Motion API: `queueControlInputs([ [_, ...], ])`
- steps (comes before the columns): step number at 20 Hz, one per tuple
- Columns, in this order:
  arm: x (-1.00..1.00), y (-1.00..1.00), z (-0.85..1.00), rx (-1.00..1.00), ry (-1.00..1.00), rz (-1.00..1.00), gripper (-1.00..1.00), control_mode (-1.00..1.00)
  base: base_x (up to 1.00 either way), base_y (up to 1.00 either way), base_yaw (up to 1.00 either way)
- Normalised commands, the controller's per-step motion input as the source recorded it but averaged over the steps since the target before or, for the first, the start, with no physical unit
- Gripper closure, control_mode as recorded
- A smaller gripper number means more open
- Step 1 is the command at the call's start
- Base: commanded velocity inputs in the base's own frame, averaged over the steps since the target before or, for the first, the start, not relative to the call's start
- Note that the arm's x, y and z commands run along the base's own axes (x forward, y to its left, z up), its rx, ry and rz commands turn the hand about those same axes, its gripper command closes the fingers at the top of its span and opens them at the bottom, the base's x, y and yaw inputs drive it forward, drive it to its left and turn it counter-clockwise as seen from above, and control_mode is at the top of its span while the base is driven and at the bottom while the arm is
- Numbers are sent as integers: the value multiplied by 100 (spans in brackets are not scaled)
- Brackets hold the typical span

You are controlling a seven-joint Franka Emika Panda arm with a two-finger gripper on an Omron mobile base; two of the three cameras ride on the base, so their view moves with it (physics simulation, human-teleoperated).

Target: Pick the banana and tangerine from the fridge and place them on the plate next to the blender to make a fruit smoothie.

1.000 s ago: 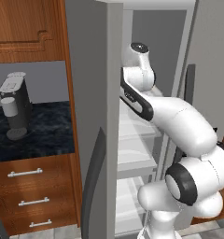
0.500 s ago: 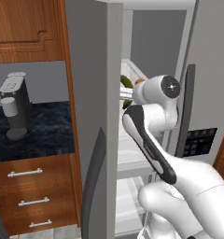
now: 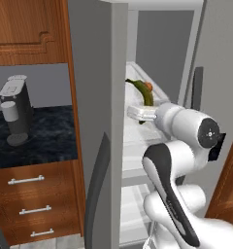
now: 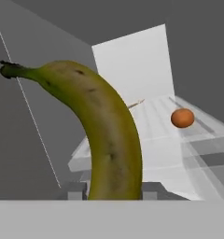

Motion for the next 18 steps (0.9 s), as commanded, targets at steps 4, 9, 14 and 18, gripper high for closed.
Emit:
queueControlInputs([
  [4, -100, -1, 18, -4, 10, 0, 100, -100, 0, 0, 0],
  [9, -92, -23, 0, -15, 56, 0, 100, -100, 0, 0, 0],
  [14, -40, -27, -10, -15, 70, 0, 100, -100, 0, 0, 0],
  [18, -2, 0, -1, -2, 2, 0, 100, -100, 0, 0, 0],
])
